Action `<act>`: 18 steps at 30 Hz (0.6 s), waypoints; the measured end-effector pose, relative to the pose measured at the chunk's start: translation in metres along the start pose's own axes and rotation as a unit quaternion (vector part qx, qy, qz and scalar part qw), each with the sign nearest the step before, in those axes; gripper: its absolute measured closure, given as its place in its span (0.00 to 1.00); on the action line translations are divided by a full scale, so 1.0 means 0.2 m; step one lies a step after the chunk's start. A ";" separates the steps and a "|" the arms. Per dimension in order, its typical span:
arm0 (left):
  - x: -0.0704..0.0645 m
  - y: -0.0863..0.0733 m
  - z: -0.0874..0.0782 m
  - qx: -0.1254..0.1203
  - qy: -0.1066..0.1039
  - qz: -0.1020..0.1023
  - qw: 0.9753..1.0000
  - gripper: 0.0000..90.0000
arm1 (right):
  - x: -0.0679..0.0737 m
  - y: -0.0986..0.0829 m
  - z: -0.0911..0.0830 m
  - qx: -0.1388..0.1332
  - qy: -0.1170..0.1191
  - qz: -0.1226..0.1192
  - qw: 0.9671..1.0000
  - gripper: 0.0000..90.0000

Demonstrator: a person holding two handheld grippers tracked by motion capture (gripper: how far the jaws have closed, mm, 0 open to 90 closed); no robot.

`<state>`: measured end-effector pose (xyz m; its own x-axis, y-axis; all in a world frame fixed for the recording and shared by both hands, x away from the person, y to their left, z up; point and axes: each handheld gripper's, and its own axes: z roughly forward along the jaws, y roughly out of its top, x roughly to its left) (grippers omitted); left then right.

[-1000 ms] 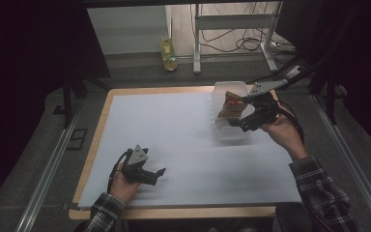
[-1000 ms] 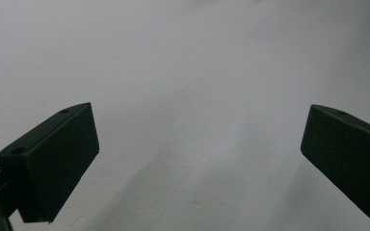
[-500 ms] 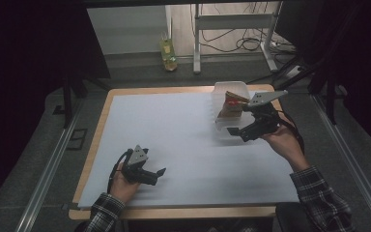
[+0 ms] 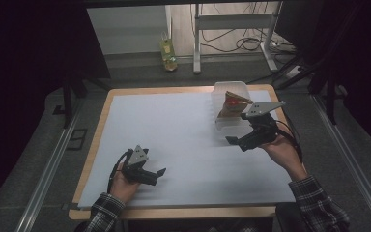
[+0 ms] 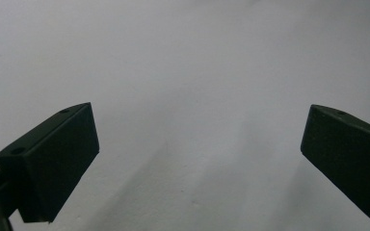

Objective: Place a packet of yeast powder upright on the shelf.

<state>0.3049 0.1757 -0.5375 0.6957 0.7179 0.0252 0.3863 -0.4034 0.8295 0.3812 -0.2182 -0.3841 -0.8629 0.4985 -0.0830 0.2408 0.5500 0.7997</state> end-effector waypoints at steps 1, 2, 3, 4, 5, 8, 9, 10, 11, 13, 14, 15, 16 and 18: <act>0.00 0.00 0.00 0.001 0.000 0.001 1.000 0.00 | 0.01 -0.01 0.00 0.001 -0.001 -0.001 1.000 0.00; 0.00 0.00 0.00 0.001 0.000 0.001 1.000 0.00 | 0.01 -0.01 0.00 0.001 0.001 0.000 1.000 0.00; 0.00 0.00 0.00 0.000 0.000 0.001 1.000 0.00 | 0.02 -0.02 0.01 0.000 0.003 0.000 1.000 0.00; 0.00 0.00 0.00 0.000 0.000 0.001 1.000 0.00 | 0.02 -0.02 0.01 -0.001 0.003 0.001 1.000 0.00; 0.00 0.00 0.00 0.001 0.000 0.001 1.000 0.00 | 0.03 -0.03 0.01 -0.002 0.005 0.001 1.000 0.00; 0.00 0.00 0.00 0.001 0.000 0.002 1.000 0.00 | 0.04 -0.05 0.02 -0.003 0.008 0.002 1.000 0.00; 0.00 0.00 0.00 0.002 -0.001 0.002 1.000 0.00 | 0.05 -0.06 0.03 -0.002 0.008 0.003 1.000 0.00; 0.00 0.00 0.00 0.000 0.000 0.000 1.000 0.00 | 0.05 -0.06 0.03 -0.001 0.009 0.002 1.000 0.00; 0.00 0.00 0.00 0.000 0.000 0.000 1.000 0.00 | 0.06 -0.07 0.04 0.000 0.010 0.002 1.000 0.00; 0.00 0.00 0.00 0.000 0.000 0.000 1.000 0.00 | 0.07 -0.08 0.05 -0.001 0.012 0.001 1.000 0.00; 0.00 0.00 0.00 -0.001 0.000 0.000 1.000 0.00 | 0.07 -0.09 0.05 -0.001 0.014 0.002 1.000 0.00; 0.00 0.00 0.00 0.000 0.000 0.000 1.000 0.00 | 0.08 -0.10 0.06 0.000 0.015 0.004 1.000 0.00; 0.00 0.00 0.00 0.000 0.000 0.000 1.000 0.00 | 0.08 -0.10 0.06 0.000 0.016 0.003 1.000 0.00; 0.00 0.00 0.00 -0.001 0.000 0.000 1.000 0.00 | 0.09 -0.12 0.07 0.000 0.016 0.003 1.000 0.00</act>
<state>0.3049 0.1761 -0.5375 0.6955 0.7181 0.0257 0.3854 -0.4029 0.8302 0.3666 -0.2128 -0.4129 -0.8755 0.4796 -0.0599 0.2452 0.5475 0.8000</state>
